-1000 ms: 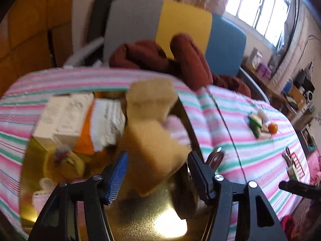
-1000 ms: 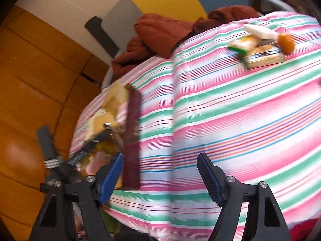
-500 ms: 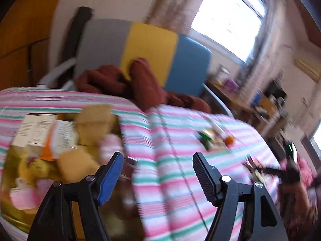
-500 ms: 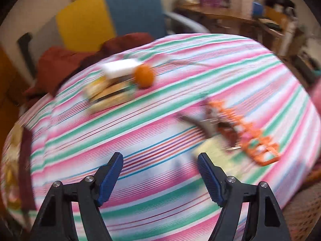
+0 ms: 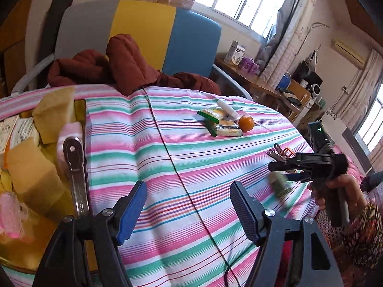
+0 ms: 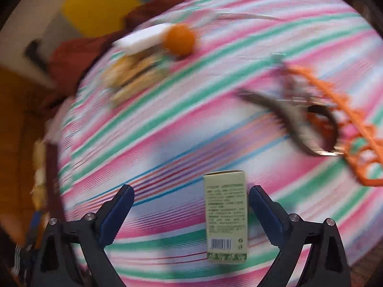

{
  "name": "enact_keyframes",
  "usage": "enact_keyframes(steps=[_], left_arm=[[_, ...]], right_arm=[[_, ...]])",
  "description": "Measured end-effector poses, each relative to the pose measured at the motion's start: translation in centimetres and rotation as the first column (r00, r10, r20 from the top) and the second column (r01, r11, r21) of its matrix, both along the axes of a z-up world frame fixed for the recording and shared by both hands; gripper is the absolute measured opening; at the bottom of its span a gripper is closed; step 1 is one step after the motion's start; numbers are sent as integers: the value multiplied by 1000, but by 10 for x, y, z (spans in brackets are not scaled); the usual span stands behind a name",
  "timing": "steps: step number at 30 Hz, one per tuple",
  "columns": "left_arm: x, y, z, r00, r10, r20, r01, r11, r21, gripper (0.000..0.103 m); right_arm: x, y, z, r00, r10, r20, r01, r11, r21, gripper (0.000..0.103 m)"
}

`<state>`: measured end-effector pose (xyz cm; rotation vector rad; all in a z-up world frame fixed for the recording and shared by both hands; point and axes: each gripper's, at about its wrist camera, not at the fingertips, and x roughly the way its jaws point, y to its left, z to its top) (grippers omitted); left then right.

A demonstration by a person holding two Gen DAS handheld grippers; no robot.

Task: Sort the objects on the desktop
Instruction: 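Move both tools back from the tray to the remaining items, then grasp the green essential-oil box with the left tool while the right tool grasps another silver clip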

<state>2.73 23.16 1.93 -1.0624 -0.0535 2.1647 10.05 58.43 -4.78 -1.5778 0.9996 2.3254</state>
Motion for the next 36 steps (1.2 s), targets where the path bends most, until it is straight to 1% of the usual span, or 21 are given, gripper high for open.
enact_keyframes(steps=[2, 3, 4, 5, 7, 8, 10, 14, 16, 18, 19, 21, 23, 24, 25, 27, 29, 31, 33, 35, 36], left_arm=[[-1, 0, -4, 1000, 9, -1, -9, 1000, -15, 73], [-1, 2, -6, 1000, 14, 1, -14, 999, -30, 73], [-3, 3, -8, 1000, 13, 9, -13, 999, -32, 73], [-4, 3, -9, 1000, 13, 13, -13, 999, -31, 73], [-3, 3, -9, 1000, 15, 13, -15, 999, -35, 73], [-3, 4, -9, 1000, 12, 14, -12, 999, -40, 73], [-2, 4, -10, 1000, 6, 14, -6, 999, -39, 73], [-1, 7, -17, 999, -6, 35, 7, 999, -45, 73], [0, 8, -19, 999, -9, 34, 10, 998, -57, 73], [-1, 9, -19, 999, -8, 35, 10, 998, -55, 73], [-1, 8, -18, 999, -7, 34, 9, 999, -44, 73], [0, 7, -16, 1000, -4, 22, 5, 999, -41, 73], [-1, 9, -16, 1000, -7, 19, 7, 999, -49, 73], [-2, 10, -17, 1000, -8, 22, 10, 998, -56, 73], [-2, 11, -18, 1000, -8, 24, 9, 998, -60, 73], [-3, 12, -19, 1000, -10, 26, 12, 998, -61, 73], [-3, 18, -21, 999, -25, 28, 27, 997, -66, 73], [-4, 30, -24, 998, -47, 37, 50, 995, -85, 73], [-4, 43, -25, 995, -81, 51, 85, 992, -88, 73], [-4, 62, -26, 992, -111, 63, 117, 988, -103, 73], [-5, 74, -27, 989, -131, 74, 138, 985, -106, 73]], right_arm=[[-8, -24, 14, 989, 101, -107, -107, 993, -54, 95], [-10, -30, 23, 984, 122, -132, -124, 992, -12, 95], [-11, -33, 32, 981, 132, -142, -122, 990, 72, 95], [-9, -31, 40, 983, 128, -128, -100, 973, 207, 95], [-3, -20, 43, 997, 57, -49, -33, 917, 398, 96], [-1, -11, 38, 1000, 8, -1, -7, 898, 441, 96], [5, 9, 25, 993, -78, 90, 27, 886, 463, 96], [3, 32, 16, 983, -120, 140, 35, 867, 497, 96], [-1, 40, 9, 979, -104, 176, 16, 897, 441, 96], [-4, 37, -5, 978, -64, 198, -3, 947, 320, 96], [-5, 31, -10, 980, -26, 196, -19, 973, 229, 102], [-7, 6, -4, 987, 98, 128, -115, 985, 129, 103], [-8, -14, 11, 984, 178, -19, -179, 984, -25, 100], [-7, -18, 21, 978, 189, -91, -194, 979, -58, 100], [-5, -18, 31, 974, 173, -143, -182, 982, -50, 100], [0, -5, 40, 980, 103, -171, -108, 994, -24, 100], [8, 15, 33, 990, -7, -139, 4, 1000, -20, 100], [11, 33, 21, 993, -98, -73, 98, 995, -9, 100], [13, 45, 12, 989, -143, -32, 143, 990, -17, 96], [14, 46, 13, 989, -144, -25, 144, 990, 0, 89], [12, 43, 15, 991, -134, -22, 135, 991, 21, 87]])
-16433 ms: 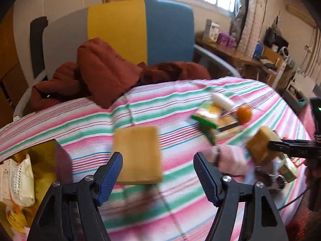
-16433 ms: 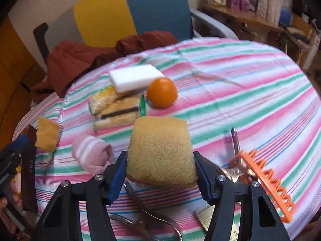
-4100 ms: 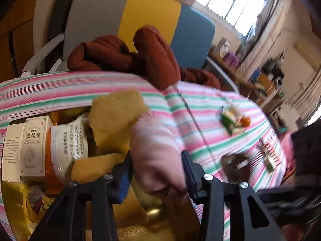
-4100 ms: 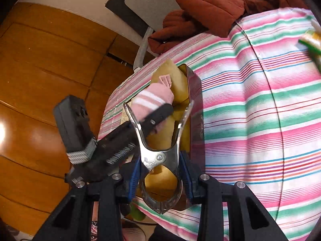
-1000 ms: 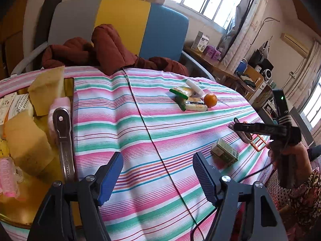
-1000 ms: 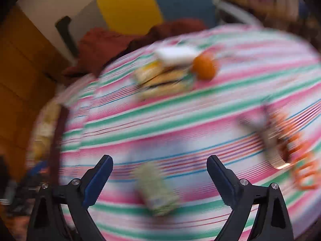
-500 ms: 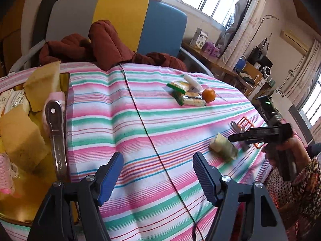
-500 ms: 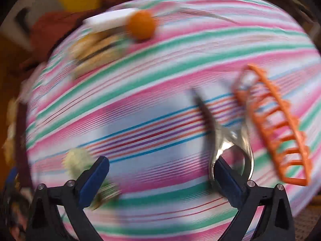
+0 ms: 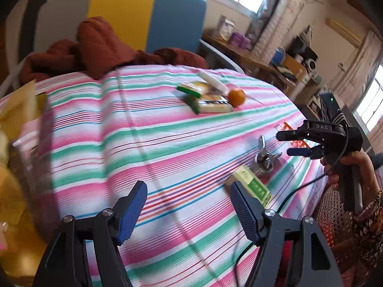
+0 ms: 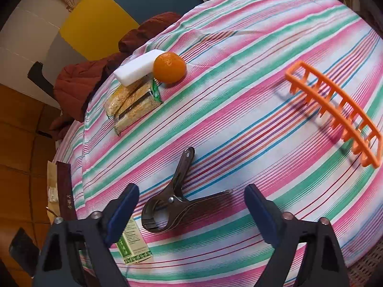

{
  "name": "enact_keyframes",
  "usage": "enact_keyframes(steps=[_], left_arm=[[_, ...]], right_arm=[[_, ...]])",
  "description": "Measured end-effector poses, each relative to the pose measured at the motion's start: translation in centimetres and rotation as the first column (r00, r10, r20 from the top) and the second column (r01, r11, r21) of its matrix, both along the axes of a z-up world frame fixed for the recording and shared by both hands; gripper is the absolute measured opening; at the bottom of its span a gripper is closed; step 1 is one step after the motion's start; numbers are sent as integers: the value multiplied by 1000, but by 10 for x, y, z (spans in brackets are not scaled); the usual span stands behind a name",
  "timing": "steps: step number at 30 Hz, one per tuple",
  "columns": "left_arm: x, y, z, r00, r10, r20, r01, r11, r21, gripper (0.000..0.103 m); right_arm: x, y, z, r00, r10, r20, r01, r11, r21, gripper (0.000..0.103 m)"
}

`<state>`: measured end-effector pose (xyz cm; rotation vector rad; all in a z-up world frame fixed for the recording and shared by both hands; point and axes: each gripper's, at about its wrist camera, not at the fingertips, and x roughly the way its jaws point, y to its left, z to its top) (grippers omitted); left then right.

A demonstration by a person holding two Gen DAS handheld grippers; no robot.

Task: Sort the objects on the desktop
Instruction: 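Grasp the green essential-oil box with the left tool while the right tool grasps another silver clip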

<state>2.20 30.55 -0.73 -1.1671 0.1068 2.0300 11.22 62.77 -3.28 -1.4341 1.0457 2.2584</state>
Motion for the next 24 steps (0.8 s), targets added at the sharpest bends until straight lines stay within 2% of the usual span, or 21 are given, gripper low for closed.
enact_keyframes(steps=[2, 5, 6, 8, 10, 13, 14, 15, 17, 19, 22, 24], left_arm=[[0, 19, -1, 999, -39, 23, 40, 999, -12, 73], [2, 50, -8, 994, -85, 64, 87, 995, -41, 73], [4, 60, -10, 992, -100, 80, 104, 994, -45, 73], [7, 73, -14, 987, -116, 108, 122, 991, -56, 73], [13, 87, -20, 982, -139, 129, 151, 984, -90, 73], [20, 99, -30, 974, -172, 149, 192, 973, -130, 73], [22, 101, -32, 974, -174, 147, 195, 971, -141, 73], [24, 103, -34, 973, -175, 149, 197, 969, -147, 73], [24, 108, -40, 970, -172, 170, 200, 966, -162, 73], [22, 110, -46, 970, -171, 174, 202, 963, -179, 73], [24, 107, -45, 976, -196, 94, 214, 945, -247, 71], [20, 100, -47, 978, -200, 60, 209, 936, -284, 67]], right_arm=[[-4, -10, 3, 999, 49, 17, -49, 998, 48, 78], [-9, -29, 2, 987, 146, 64, -153, 980, 128, 73], [-12, -36, 2, 980, 180, 89, -192, 967, 168, 71], [-13, -44, -2, 964, 233, 125, -257, 939, 230, 60], [-18, -50, -6, 948, 275, 162, -311, 909, 278, 57], [-25, -52, -6, 937, 311, 156, -345, 892, 293, 52], [-26, -51, -4, 938, 310, 153, -343, 890, 301, 40], [-24, -52, 1, 940, 308, 149, -341, 884, 320, 38], [-23, -54, 9, 940, 319, 122, -341, 868, 361, 38], [-27, -58, 10, 930, 350, 114, -368, 862, 350, 38], [-38, -72, -3, 904, 397, 161, -428, 844, 323, 39], [-41, -73, -5, 908, 389, 155, -419, 844, 335, 39]])
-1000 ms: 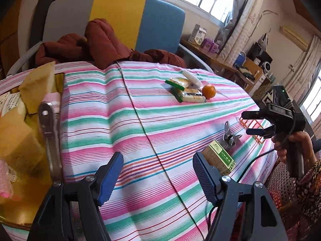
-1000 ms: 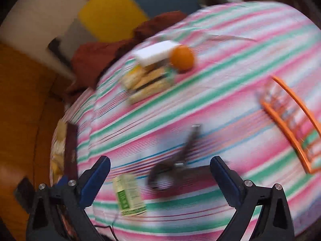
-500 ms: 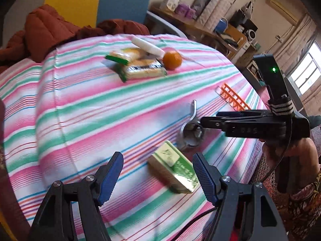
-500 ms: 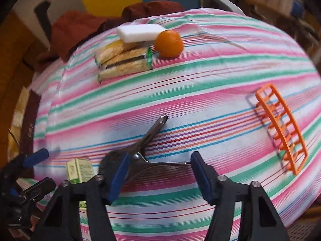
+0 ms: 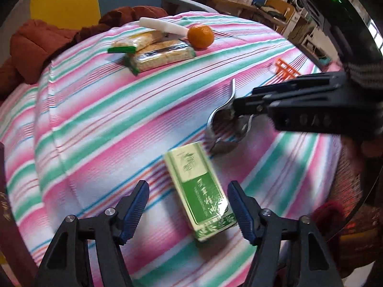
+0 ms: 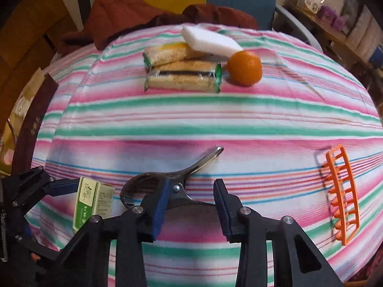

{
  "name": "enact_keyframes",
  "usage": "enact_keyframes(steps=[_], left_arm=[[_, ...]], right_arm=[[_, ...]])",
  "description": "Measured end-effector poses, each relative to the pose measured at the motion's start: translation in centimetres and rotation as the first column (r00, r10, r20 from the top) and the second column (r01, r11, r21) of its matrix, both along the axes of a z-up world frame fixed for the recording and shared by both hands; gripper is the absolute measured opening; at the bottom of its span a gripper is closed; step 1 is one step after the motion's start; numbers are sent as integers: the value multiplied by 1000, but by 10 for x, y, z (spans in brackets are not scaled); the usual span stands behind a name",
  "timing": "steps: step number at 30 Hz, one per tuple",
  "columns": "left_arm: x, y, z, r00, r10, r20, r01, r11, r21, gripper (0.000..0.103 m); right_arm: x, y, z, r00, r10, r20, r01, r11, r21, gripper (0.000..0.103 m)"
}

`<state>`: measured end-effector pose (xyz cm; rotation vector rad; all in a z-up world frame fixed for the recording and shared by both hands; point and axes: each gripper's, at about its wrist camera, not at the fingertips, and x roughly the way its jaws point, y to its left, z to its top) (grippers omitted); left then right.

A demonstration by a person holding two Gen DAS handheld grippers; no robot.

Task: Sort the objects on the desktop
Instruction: 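Grasp the green essential-oil box with the left tool while the right tool grasps another silver clip, then carry the green box and silver clip toward the gold tray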

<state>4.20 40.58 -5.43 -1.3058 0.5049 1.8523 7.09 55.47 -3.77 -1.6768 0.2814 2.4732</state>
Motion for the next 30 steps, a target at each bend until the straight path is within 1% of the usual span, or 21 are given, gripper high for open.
enact_keyframes(steps=[3, 4, 7, 8, 9, 10, 11, 12, 13, 14, 15, 17, 19, 20, 21, 22, 23, 25, 26, 27, 30], left_arm=[[-8, -13, 1, 1000, 6, 3, -6, 1000, 20, 67], [-9, -15, 2, 1000, 7, 10, -7, 999, 32, 67], [-12, -18, 6, 999, 35, 14, -36, 997, 70, 67], [-12, -17, 5, 999, 37, 17, -38, 997, 73, 67], [-12, -15, 4, 999, 34, 13, -35, 997, 71, 67], [-10, -12, 2, 1000, 29, 3, -29, 997, 66, 67], [-7, -10, 0, 999, 17, -31, -15, 998, 57, 65], [-2, -8, 0, 998, 5, -69, -2, 999, 45, 63], [2, -6, -2, 993, -14, -118, 17, 1000, 20, 61], [3, -5, -4, 989, -29, -146, 32, 999, 13, 61], [4, -6, -4, 987, -34, -157, 37, 999, 20, 61], [-1, -12, -4, 991, -6, -131, 13, 998, 59, 61], [-5, -15, -4, 993, 11, -116, 0, 996, 92, 61], [-4, -16, -4, 992, 5, -124, 7, 996, 94, 59], [-3, -17, -4, 989, 2, -146, 11, 996, 90, 51], [-3, -18, -4, 987, 12, -161, 2, 996, 92, 46], [-5, -20, -4, 987, 34, -156, -18, 995, 100, 31], [-18, -22, -3, 993, 82, -80, -70, 988, 139, 30], [-19, -25, -3, 994, 95, -56, -86, 985, 152, 30], [-20, -31, -2, 994, 105, -43, -97, 982, 161, 30], [-14, -41, -1, 992, 116, -56, -105, 978, 179, 30]], right_arm=[[-1, 6, -1, 1000, -27, 5, 27, 999, -30, 40], [0, 5, 0, 1000, -21, 3, 21, 999, -32, 43], [-2, -1, 3, 1000, 7, -20, -9, 996, -93, 46], [-4, -5, 0, 1000, 19, 0, -19, 997, -81, 46], [-6, -8, -6, 999, 21, 33, -19, 999, -44, 46], [-8, -11, -14, 997, 24, 79, -23, 1000, -3, 46], [-9, -14, -20, 994, 31, 104, -33, 999, 16, 47], [-10, -15, -19, 995, 35, 97, -38, 999, 28, 47], [-10, -14, -18, 996, 26, 88, -28, 999, 23, 47], [-10, -12, -20, 996, 11, 89, -11, 1000, 7, 47], [-9, -10, -19, 996, 4, 86, -4, 1000, -1, 46], [-8, -7, -19, 996, -13, 85, 13, 1000, 2, 39], [-6, -5, -17, 996, -25, 80, 25, 1000, 7, 28], [-4, -4, -16, 997, -28, 75, 28, 1000, 4, 26], [-4, -3, -15, 997, -31, 74, 31, 1000, 0, 26], [-4, -3, -15, 997, -32, 73, 32, 999, 0, 26], [-4, -3, -15, 997, -30, 73, 30, 1000, 3, 26], [-1, -1, -14, 997, -36, 68, 36, 999, 1, 25], [-1, 0, -13, 997, -44, 64, 44, 999, -1, 25], [5, 3, -10, 997, -51, 57, 51, 999, -1, 24], [9, 7, -3, 997, -73, 26, 73, 997, -20, 22]])
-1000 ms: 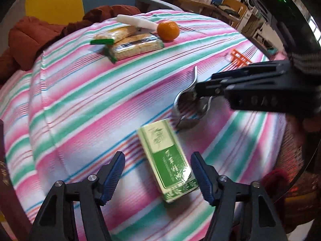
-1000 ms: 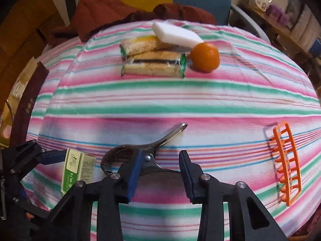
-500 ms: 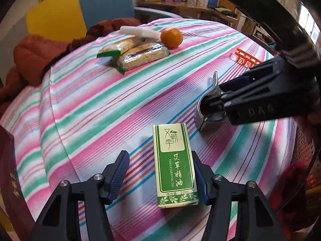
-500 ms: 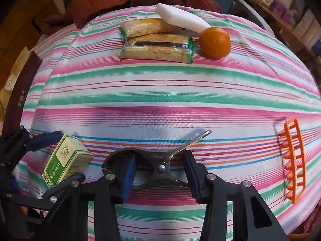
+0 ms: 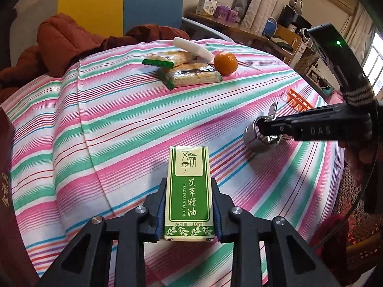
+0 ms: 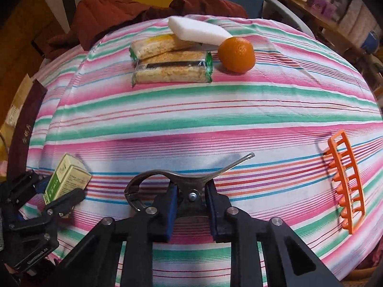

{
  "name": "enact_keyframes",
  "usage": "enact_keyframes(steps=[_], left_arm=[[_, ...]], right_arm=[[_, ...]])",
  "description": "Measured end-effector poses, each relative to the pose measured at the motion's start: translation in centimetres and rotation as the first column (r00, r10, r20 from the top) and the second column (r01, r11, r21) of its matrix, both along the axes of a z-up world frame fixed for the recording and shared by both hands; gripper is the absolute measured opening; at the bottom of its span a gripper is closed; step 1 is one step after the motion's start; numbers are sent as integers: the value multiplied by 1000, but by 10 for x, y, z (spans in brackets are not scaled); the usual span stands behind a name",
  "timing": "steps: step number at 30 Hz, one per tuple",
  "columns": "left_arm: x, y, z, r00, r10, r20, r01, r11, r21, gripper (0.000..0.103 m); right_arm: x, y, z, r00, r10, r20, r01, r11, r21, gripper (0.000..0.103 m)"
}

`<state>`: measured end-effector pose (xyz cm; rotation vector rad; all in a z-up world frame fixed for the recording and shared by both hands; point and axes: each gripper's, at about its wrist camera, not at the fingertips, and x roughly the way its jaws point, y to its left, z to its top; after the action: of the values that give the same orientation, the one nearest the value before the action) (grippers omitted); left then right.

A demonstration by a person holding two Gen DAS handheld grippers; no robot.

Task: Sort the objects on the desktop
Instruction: 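Carry the green box and silver clip toward the gold tray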

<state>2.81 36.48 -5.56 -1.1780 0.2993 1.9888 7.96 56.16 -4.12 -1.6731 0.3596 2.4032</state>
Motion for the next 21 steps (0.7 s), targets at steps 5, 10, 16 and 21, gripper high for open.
enact_keyframes(steps=[5, 10, 16, 21], left_arm=[[11, -17, 1, 1000, 23, -3, -23, 999, 33, 30], [18, -28, 3, 1000, 24, -11, -23, 998, 56, 30], [25, -40, 11, 999, 15, -30, -12, 996, 87, 30], [25, -45, 18, 1000, 17, -16, -15, 993, 115, 30]], right_arm=[[9, 9, 7, 999, -22, -31, 21, 999, -44, 21], [18, 4, 17, 996, -47, -73, 43, 997, -60, 21], [14, -7, 23, 990, -65, -122, 52, 993, -106, 21], [10, -9, 23, 985, -85, -147, 64, 987, -145, 21]])
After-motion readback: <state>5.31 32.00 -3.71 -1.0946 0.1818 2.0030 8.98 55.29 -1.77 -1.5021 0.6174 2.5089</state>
